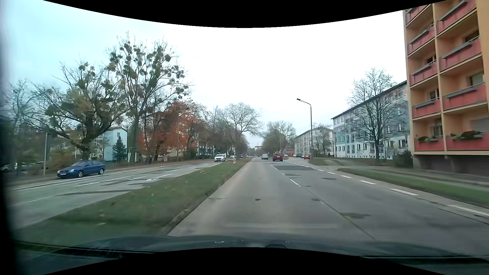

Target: Follow the waypoints while adhering to traffic rules and regulations

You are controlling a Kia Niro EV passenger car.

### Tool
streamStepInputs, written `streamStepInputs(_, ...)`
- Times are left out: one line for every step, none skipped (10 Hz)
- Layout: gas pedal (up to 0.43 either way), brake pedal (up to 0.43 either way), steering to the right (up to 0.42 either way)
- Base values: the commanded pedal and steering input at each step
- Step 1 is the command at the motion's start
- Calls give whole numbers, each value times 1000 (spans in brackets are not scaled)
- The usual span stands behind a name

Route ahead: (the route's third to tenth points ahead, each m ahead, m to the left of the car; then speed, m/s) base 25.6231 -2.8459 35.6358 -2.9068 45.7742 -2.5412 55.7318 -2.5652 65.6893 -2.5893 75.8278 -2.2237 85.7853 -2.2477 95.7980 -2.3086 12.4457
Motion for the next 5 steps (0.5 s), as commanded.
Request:
streamStepInputs(169,0,1)
streamStepInputs(169,0,1)
streamStepInputs(169,0,1)
streamStepInputs(169,0,1)
streamStepInputs(169,0,1)
